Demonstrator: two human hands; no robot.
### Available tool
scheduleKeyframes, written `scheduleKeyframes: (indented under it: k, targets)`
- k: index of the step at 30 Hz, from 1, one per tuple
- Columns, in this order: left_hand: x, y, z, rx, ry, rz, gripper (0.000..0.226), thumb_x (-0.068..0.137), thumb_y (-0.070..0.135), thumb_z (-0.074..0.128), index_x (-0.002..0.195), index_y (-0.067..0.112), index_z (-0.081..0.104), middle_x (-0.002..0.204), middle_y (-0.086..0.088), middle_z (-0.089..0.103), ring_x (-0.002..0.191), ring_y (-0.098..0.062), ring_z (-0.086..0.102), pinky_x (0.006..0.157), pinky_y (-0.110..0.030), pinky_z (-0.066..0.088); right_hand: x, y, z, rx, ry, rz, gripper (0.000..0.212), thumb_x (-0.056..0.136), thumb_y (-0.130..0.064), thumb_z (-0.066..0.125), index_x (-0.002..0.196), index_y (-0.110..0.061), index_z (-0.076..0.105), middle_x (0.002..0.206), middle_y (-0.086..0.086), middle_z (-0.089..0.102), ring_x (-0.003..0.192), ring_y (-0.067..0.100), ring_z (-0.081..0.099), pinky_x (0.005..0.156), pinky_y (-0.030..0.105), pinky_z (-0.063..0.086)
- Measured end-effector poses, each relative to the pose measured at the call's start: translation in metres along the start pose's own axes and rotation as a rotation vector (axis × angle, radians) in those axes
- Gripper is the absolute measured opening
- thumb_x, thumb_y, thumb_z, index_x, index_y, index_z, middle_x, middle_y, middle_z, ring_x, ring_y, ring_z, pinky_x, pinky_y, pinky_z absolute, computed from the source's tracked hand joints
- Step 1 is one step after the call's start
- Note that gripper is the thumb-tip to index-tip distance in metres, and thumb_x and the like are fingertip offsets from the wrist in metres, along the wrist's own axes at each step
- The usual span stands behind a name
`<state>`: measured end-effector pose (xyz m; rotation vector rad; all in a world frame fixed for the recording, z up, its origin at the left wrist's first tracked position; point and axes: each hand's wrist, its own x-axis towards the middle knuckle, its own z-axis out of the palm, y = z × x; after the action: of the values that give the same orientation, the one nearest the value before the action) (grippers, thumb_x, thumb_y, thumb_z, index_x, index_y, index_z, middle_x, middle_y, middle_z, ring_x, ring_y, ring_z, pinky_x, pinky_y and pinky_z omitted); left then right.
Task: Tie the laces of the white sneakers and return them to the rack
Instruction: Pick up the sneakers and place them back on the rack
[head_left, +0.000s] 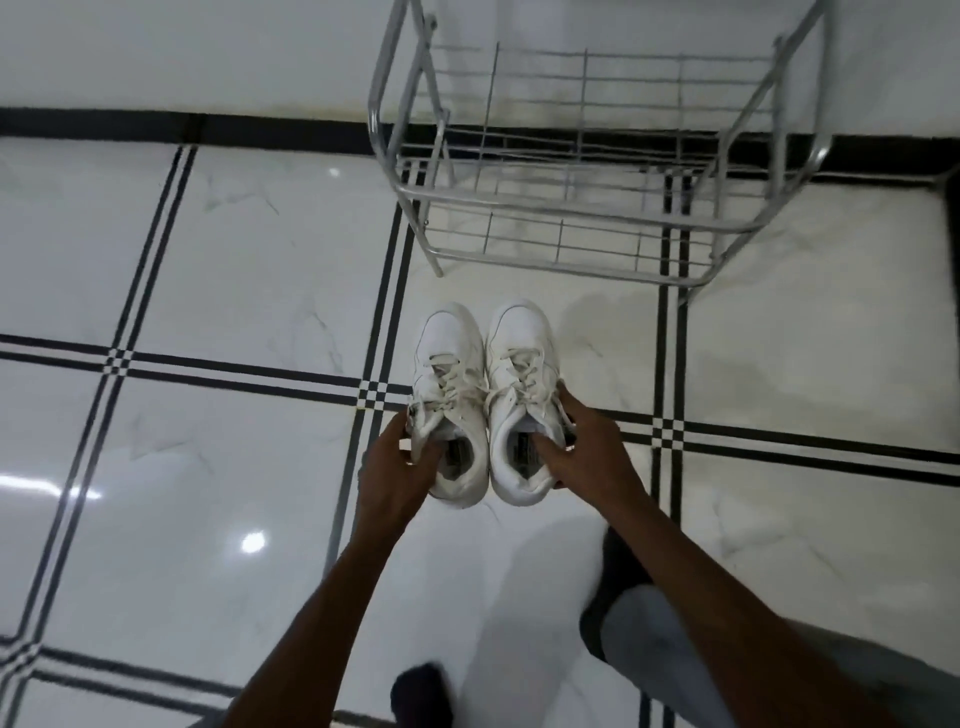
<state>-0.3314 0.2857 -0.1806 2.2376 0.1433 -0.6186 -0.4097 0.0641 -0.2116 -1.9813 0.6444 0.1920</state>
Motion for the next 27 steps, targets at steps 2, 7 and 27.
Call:
scheduleKeyframes:
  k: [2,7,27]
  targets:
    - [-0.019,0.035,-0.017,0.013,-0.001,0.017,0.036,0.088,0.038,0.073,0.122,0.030,0.063,0.099,0.009,0.074,0.081,-0.007,0.071,0.075,-0.037,0.061,-0.017,-0.029,-0.027,0.026,0.016,0.008,0.078,0.080,-0.027,0.070,0.152,-0.017,0.041,0.108,0.008,0.075,0.093,0.021,0.073,0.080,0.043,0.061]
    - [-0.044,0.120,-0.054,0.026,-0.016,0.035,0.052,0.084,0.038,0.071,0.134,0.034,0.060,0.101,0.024,0.068,0.081,0.005,0.068,0.076,-0.034,0.060,-0.039,-0.093,-0.092,0.087,0.069,0.024,0.075,0.081,-0.019,0.070,0.151,-0.015,0.042,0.120,0.008,0.072,0.093,0.024,0.073,0.079,0.048,0.061]
    - [0.122,0.324,-0.022,-0.023,-0.118,0.133,0.049,0.092,0.022,0.070,0.140,0.023,0.058,0.099,0.013,0.069,0.092,-0.024,0.072,0.078,-0.050,0.062,0.146,-0.158,-0.234,0.102,0.124,0.075,0.077,0.087,-0.022,0.069,0.155,-0.021,0.034,0.135,0.009,0.064,0.115,0.025,0.067,0.090,0.049,0.060]
